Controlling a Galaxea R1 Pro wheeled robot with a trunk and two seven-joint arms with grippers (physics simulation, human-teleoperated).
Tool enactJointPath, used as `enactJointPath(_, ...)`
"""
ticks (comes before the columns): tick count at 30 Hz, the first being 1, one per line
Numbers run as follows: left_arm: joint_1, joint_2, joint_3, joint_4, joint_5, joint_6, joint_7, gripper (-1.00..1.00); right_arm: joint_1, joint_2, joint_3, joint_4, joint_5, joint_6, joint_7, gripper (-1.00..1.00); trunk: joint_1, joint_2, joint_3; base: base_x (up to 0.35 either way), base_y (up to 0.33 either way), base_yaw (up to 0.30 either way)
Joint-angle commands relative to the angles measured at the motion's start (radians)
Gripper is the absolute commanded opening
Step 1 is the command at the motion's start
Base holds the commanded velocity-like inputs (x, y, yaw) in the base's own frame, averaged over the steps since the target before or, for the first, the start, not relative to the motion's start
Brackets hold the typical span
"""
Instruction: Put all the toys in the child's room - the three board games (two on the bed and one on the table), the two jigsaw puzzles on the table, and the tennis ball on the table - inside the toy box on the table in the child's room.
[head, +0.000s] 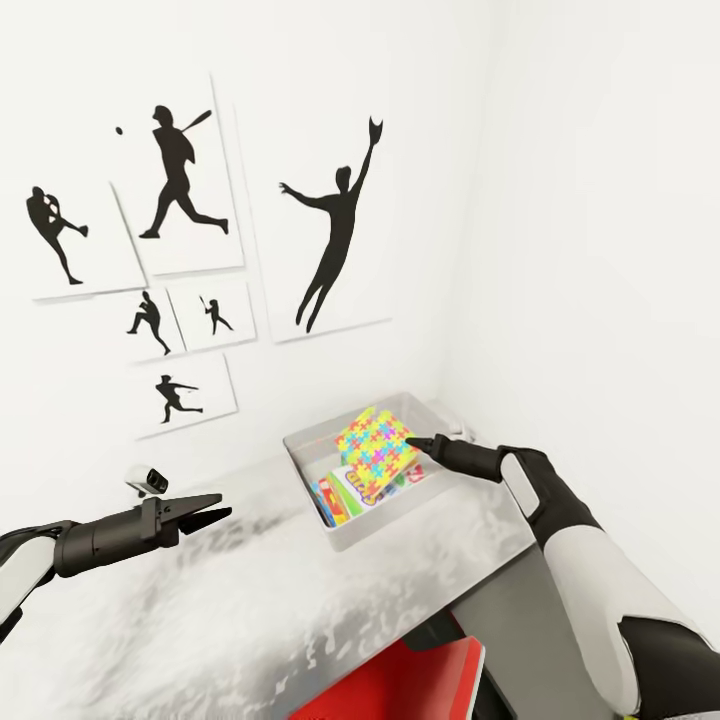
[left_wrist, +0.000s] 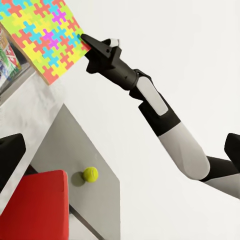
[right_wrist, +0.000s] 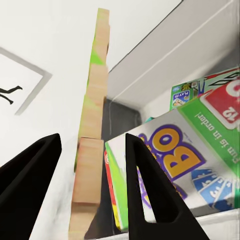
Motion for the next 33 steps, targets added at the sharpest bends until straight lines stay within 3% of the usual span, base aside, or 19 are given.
enactJointPath(1,-0.001,0.001,-0.002,0.001,0.003,0.004,-0.002,1.00,-0.003,0.000,-0.002,0.000,-0.001,0.006,-0.001,-1.00,0.001,-0.002,-0.004,0.000,0.000,0.000)
enactJointPath(12,-0.002,0.001,-0.003,0.001,0.002,0.003,-0.004,1.00,-0.025,-0.001,-0.003,-0.002,0.001,0.006,-0.027,-1.00,0.001,-0.002,-0.020,0.000,0.000,0.000)
enactJointPath(24,-0.002,0.002,0.020,0.001,0.003,0.004,-0.012,1.00,-0.104,0.004,0.003,-0.003,0.008,0.007,-0.051,-1.00,0.001,-0.002,-0.038,0.000,0.000,0.000)
enactJointPath(33,-0.002,0.002,0.023,0.001,0.003,0.004,-0.013,1.00,-0.114,0.001,0.005,-0.004,0.009,0.004,-0.072,-1.00,0.001,-0.002,-0.051,0.000,0.000,0.000)
